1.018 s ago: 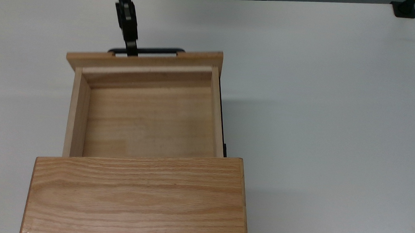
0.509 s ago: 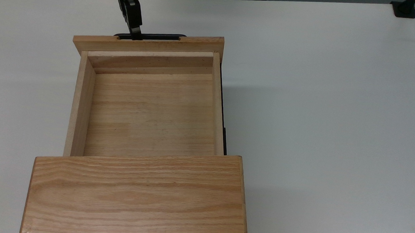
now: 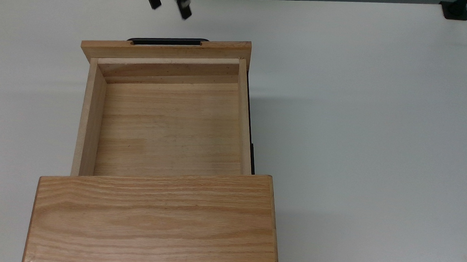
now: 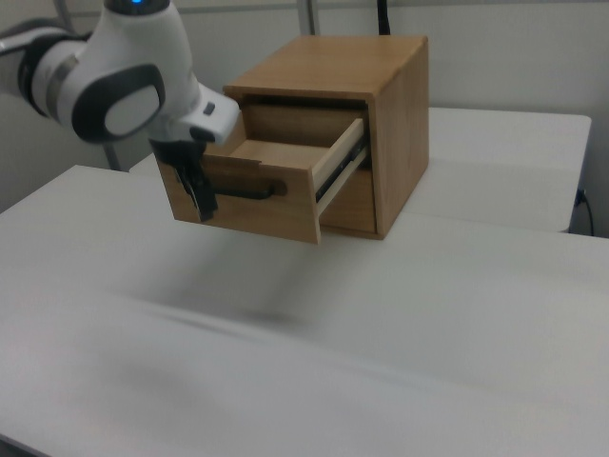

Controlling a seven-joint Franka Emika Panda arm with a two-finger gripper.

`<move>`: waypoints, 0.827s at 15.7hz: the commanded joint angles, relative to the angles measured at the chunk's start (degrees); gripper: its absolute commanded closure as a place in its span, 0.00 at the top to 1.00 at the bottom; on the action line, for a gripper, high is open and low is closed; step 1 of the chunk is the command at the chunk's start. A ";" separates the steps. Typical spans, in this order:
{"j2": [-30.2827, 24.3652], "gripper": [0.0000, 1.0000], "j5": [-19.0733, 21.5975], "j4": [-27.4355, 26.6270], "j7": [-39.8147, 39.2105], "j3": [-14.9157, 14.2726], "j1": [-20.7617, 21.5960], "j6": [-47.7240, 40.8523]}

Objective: Open the drawer by sliding it

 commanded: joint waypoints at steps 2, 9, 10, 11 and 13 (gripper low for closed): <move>0.33 1.00 -13.17 9.56 -17.79 2.05 1.15 -20.40; 8.75 1.00 -19.55 18.34 -18.07 14.00 -7.62 -28.25; 9.55 1.00 -19.55 19.31 -17.63 15.50 -9.12 -28.26; 9.64 1.00 -19.55 19.41 -17.80 15.95 -9.83 -28.26; 9.56 1.00 -19.20 19.58 -18.16 16.04 -10.89 -28.26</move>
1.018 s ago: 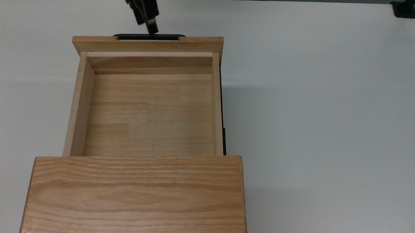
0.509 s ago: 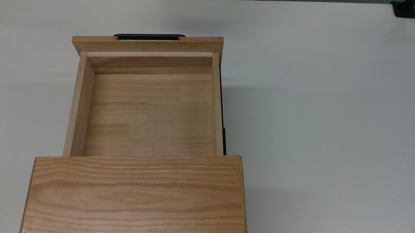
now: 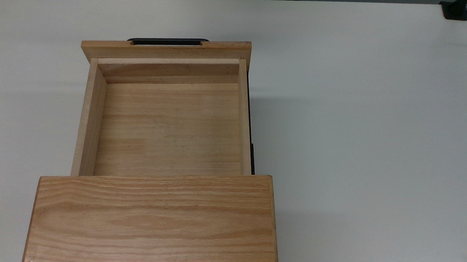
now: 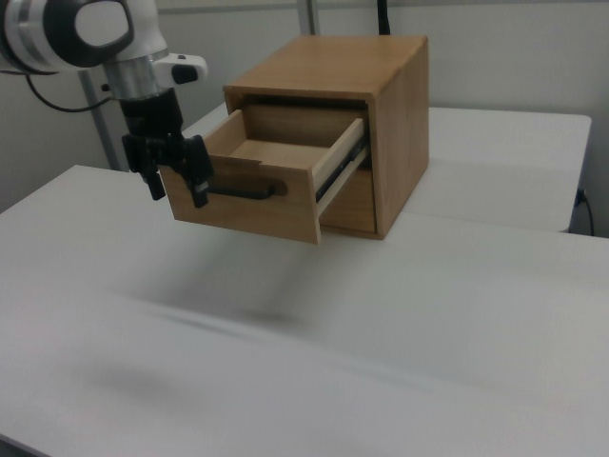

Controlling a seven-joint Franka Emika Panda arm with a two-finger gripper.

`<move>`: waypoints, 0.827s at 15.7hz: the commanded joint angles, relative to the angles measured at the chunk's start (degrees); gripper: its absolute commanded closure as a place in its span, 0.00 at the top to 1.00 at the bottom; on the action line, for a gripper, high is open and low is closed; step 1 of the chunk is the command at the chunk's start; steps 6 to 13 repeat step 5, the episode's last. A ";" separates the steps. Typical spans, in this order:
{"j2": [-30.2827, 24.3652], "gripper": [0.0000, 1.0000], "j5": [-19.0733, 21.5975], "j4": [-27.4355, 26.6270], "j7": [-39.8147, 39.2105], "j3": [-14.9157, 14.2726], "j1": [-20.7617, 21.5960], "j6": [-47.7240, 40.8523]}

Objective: Open the drawer by sliding it

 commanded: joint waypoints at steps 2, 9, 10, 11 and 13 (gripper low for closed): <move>3.01 1.00 0.04 5.03 -1.55 2.03 -3.66 -2.82; 4.51 1.00 0.30 6.53 -1.46 1.86 -3.58 -2.91; 4.51 1.00 0.30 6.53 -1.46 1.86 -3.58 -2.91; 4.51 1.00 0.30 6.53 -1.46 1.86 -3.58 -2.91; 4.51 1.00 0.30 6.53 -1.46 1.86 -3.58 -2.91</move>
